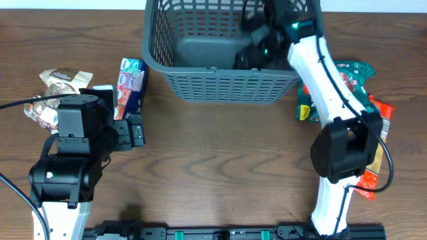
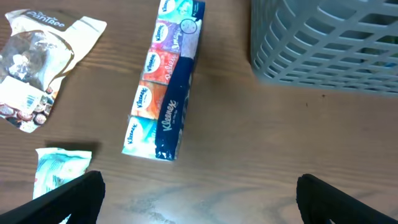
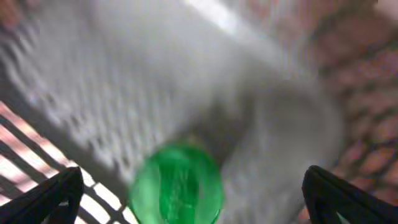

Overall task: Pack container
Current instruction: 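Lower the jar into the basket and open the right gripper, then grasp the green Nescafe pouch with the right gripper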

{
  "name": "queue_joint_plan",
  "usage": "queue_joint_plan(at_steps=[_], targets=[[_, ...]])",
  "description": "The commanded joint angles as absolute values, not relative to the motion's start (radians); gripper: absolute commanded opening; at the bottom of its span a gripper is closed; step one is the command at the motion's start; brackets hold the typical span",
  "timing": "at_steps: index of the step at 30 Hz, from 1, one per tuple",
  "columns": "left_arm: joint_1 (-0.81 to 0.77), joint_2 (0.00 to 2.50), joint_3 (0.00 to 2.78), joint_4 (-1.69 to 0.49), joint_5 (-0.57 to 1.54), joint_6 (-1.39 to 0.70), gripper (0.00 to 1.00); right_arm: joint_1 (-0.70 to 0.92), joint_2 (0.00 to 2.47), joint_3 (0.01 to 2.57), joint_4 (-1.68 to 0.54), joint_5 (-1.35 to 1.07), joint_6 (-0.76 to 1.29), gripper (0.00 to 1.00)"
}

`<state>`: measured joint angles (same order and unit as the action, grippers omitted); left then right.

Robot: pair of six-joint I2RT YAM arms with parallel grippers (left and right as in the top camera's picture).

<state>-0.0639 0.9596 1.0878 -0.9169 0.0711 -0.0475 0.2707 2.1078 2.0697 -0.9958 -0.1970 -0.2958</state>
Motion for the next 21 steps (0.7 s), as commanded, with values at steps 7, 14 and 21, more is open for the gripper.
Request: queue_joint_plan(at_steps=[7, 14, 21], targets=[[-0.069, 0.962, 1.102, -0.919, 0.060, -0.038, 0.99, 0.114, 2.032, 2.569, -1.148, -0.145, -0.013, 0.99], [-0.069, 0.962, 1.102, -0.918, 0.060, -0.037, 0.99, -0.237, 2.007, 2.635, -1.413, -0.119, 0.192, 0.99], [-0.069, 0.962, 1.102, -0.919, 0.060, -0.038, 0.99, -0.440, 2.034, 2.518, -1.514, -0.220, -0.073, 0.99]])
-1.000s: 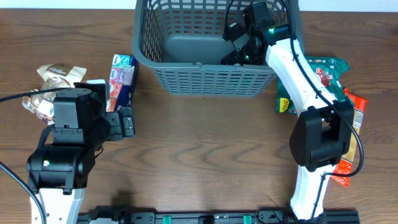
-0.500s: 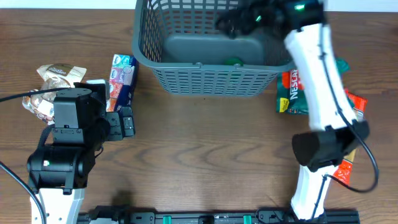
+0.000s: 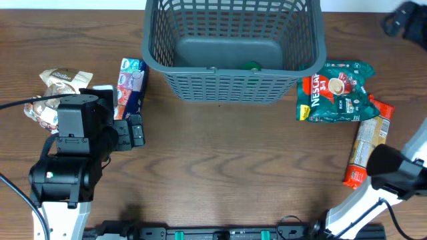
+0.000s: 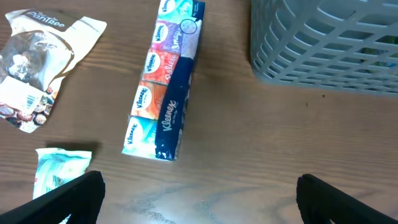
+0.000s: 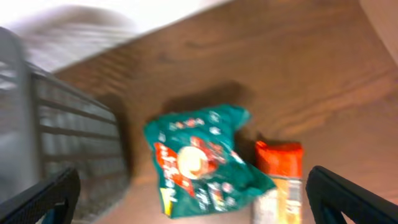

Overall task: Pack container
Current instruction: 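Grasp the green Nescafe pouch with the right gripper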

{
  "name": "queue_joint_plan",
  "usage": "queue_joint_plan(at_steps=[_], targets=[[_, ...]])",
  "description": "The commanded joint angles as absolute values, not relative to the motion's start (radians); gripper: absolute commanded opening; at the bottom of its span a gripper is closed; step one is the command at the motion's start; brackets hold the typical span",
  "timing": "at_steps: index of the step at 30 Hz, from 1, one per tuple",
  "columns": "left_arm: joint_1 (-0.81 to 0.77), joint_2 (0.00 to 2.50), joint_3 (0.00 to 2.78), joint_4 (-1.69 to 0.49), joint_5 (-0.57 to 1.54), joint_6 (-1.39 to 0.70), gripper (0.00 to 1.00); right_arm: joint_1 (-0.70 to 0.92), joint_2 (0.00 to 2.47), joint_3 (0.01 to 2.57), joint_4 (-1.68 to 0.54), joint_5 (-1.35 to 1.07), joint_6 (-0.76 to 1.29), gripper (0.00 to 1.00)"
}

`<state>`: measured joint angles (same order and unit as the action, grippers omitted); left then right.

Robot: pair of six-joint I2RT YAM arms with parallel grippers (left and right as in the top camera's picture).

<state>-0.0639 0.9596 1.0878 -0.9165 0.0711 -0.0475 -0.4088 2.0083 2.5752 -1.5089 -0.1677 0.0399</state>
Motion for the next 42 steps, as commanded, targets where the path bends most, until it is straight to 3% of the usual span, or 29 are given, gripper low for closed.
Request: queue_joint_plan(at_steps=[1, 7, 16, 30, 36, 40, 42], targets=[[-0.069, 0.962, 1.102, -0.918, 0.060, -0.038, 0.99, -0.451, 2.039, 2.478, -1.503, -0.222, -0.102, 0.99], [-0.069, 0.962, 1.102, -0.918, 0.060, -0.038, 0.99, -0.466, 2.064, 2.154, -1.357, -0.352, -0.297, 0.99], [-0.069, 0.962, 1.102, -0.918, 0.060, -0.038, 0.99, -0.463, 2.064, 1.674, -0.937, -0.391, -0.320, 0.99], [-0.069, 0.962, 1.102, -0.915, 0.060, -0.038, 0.98, -0.443, 2.064, 1.337, -0.607, -0.464, -0.302, 0.99], [-0.069, 0.962, 1.102, -0.915, 0.060, -0.038, 0.99, -0.445, 2.064, 1.317, -0.594, -0.460, -0.253, 0.50], [-0.069, 0.962, 1.102, -0.915, 0.060, -0.038, 0.98, -0.445, 2.063, 1.317, -0.595, -0.461, -0.228, 0.46], [-0.069, 0.962, 1.102, -0.915, 0.060, -0.038, 0.98, -0.445, 2.059, 1.320, -0.598, -0.461, -0.212, 0.38]])
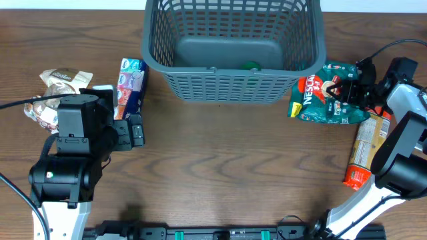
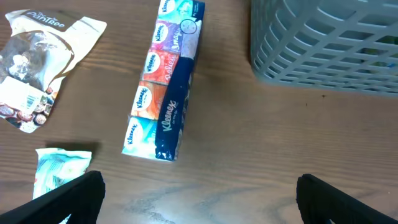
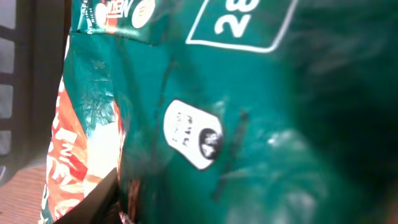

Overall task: Pack container
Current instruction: 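Grasp the green Nescafe pouch with the right gripper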

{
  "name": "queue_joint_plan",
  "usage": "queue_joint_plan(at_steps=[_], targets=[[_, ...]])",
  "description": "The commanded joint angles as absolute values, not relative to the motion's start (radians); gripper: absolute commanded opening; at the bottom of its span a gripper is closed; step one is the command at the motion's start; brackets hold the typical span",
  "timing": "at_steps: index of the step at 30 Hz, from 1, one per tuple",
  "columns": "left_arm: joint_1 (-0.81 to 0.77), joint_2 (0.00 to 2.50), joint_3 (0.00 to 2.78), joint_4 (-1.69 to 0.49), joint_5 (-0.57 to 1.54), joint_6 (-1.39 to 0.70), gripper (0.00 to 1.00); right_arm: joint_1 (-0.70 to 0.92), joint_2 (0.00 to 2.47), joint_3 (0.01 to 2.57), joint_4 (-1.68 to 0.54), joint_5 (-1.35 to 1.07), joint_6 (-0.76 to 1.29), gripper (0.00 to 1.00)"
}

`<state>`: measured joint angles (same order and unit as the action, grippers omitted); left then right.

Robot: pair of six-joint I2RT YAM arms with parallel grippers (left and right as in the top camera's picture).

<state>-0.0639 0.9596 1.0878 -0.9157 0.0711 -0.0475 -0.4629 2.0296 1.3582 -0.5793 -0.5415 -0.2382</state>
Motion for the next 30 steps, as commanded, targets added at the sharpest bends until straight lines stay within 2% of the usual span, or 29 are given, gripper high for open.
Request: queue_joint_plan(at_steps=[1, 3, 5, 11, 22, 26, 30], targets=[[-0.069, 0.962, 1.102, -0.915, 0.060, -0.038, 0.99, -0.445, 2.056, 1.323, -0.599, -0.461, -0.202, 0.29], [-0.069, 0.962, 1.102, -0.915, 0.060, -0.038, 0.99, -0.445, 2.039, 1.333, -0.604, -0.461, -0.172, 0.10], [-0.069, 0.962, 1.102, -0.915, 0.060, -0.038, 0.98, -0.445, 2.014, 1.349, -0.612, -0.461, -0.150, 0.01], [-0.069, 0.962, 1.102, -0.911, 0.060, -0.038, 0.99, -0.444, 1.885, 1.477, -0.681, -0.443, -0.142, 0.01], [-0.069, 0.962, 1.102, -0.912, 0.060, -0.038, 0.98, -0.443, 1.581, 1.767, -0.744, -0.228, -0.038, 0.01], [-0.069, 0.962, 1.102, -0.912, 0.060, -0.038, 0.99, -0.433, 1.498, 1.794, -0.678, -0.234, -0.045, 0.01], [-0.069, 0.962, 1.102, -0.912, 0.060, -0.038, 0.98, -0.379, 1.437, 1.794, -0.594, -0.374, -0.131, 0.01]])
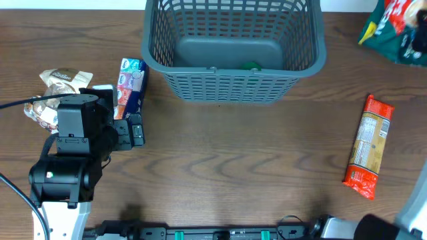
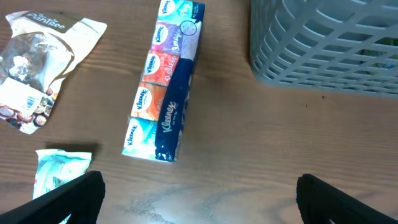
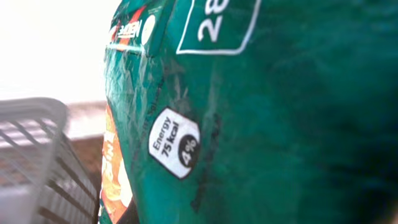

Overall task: Pack container
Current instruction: 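Grasp the green Nescafe pouch with the right gripper, then carry the pouch into the basket and release it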

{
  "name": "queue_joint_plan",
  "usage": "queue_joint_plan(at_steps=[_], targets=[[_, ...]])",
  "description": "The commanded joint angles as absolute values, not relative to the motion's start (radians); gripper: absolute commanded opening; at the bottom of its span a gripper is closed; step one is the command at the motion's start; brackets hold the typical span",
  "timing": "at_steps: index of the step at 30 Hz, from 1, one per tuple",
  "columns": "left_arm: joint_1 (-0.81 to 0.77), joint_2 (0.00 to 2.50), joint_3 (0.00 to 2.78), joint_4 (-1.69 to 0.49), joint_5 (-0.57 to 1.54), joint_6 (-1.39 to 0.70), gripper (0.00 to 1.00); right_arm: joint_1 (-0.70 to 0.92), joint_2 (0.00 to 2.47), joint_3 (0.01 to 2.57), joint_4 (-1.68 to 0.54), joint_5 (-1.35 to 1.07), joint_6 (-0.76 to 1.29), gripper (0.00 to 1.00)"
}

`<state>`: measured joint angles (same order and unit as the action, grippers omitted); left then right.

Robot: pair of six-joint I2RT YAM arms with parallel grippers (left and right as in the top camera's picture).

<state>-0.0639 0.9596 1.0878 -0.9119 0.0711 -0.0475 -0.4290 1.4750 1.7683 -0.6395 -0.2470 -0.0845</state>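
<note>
The grey mesh basket (image 1: 233, 47) stands at the back centre with a small green item (image 1: 251, 66) on its floor. The green Nescafe bag (image 1: 393, 25) is up off the table at the far right edge of the overhead view, with my right gripper (image 1: 408, 45) shut on it. The bag (image 3: 249, 124) fills the right wrist view and hides the fingers. My left gripper (image 2: 199, 199) is open low over bare wood, just in front of the Kleenex tissue pack (image 2: 166, 81).
An orange-red packet (image 1: 368, 147) lies on the right of the table. Left of the tissue pack lie a cookie bag (image 2: 37, 62) and a small pale blue packet (image 2: 59, 171). The basket's corner (image 2: 323, 43) is to the right of the left gripper.
The Nescafe bag was on the table beside the basket's right wall with my right gripper on it. It is now off the table, further back and to the right. The left arm has not moved.
My right gripper was inside the basket at a green item. Then it was out at the far right, the green item left in the basket. Then it was on the Nescafe bag beside the basket, and now it holds the bag up in the air.
</note>
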Motion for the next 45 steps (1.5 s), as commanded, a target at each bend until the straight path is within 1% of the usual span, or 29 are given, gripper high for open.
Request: queue_joint_plan(at_steps=[1, 5, 11, 15, 18, 22, 29, 39, 41, 42, 43, 44, 45], targets=[[-0.069, 0.962, 1.102, -0.912, 0.060, -0.038, 0.98, -0.361, 1.431, 1.794, -0.579, -0.402, -0.146, 0.01], [-0.069, 0.962, 1.102, -0.912, 0.060, -0.038, 0.99, -0.246, 1.427, 1.794, -0.524, -0.501, -0.279, 0.01], [-0.069, 0.962, 1.102, -0.912, 0.060, -0.038, 0.98, -0.009, 1.473, 1.794, -0.462, -0.532, -0.585, 0.01], [-0.069, 0.962, 1.102, -0.912, 0.060, -0.038, 0.99, 0.130, 1.552, 1.794, -0.422, -0.490, -0.611, 0.01], [-0.069, 0.962, 1.102, -0.912, 0.060, -0.038, 0.99, 0.190, 1.626, 1.794, -0.432, -0.439, -0.607, 0.01], [-0.069, 0.962, 1.102, -0.912, 0.060, -0.038, 0.99, 0.237, 1.746, 1.794, -0.485, -0.415, -0.608, 0.01], [-0.069, 0.962, 1.102, -0.920, 0.060, -0.038, 0.99, 0.270, 1.906, 1.794, -0.555, -0.411, -0.607, 0.01], [-0.069, 0.962, 1.102, -0.920, 0.060, -0.038, 0.99, 0.286, 1.949, 1.794, -0.569, -0.346, -0.607, 0.01], [-0.069, 0.962, 1.102, -0.920, 0.060, -0.038, 0.99, 0.286, 1.949, 1.793, -0.571, -0.338, -0.607, 0.03], [-0.069, 0.962, 1.102, -0.920, 0.060, -0.038, 0.99, 0.286, 1.949, 1.794, -0.574, -0.337, -0.607, 0.30], [-0.069, 0.962, 1.102, -0.920, 0.060, -0.038, 0.99, 0.286, 1.949, 1.793, -0.577, -0.337, -0.607, 0.63], [-0.069, 0.962, 1.102, -0.920, 0.060, -0.038, 0.99, 0.286, 1.949, 1.793, -0.578, -0.337, -0.604, 0.89], [-0.069, 0.962, 1.102, -0.920, 0.060, -0.038, 0.99, 0.286, 1.948, 1.794, -0.577, -0.337, -0.589, 0.99]])
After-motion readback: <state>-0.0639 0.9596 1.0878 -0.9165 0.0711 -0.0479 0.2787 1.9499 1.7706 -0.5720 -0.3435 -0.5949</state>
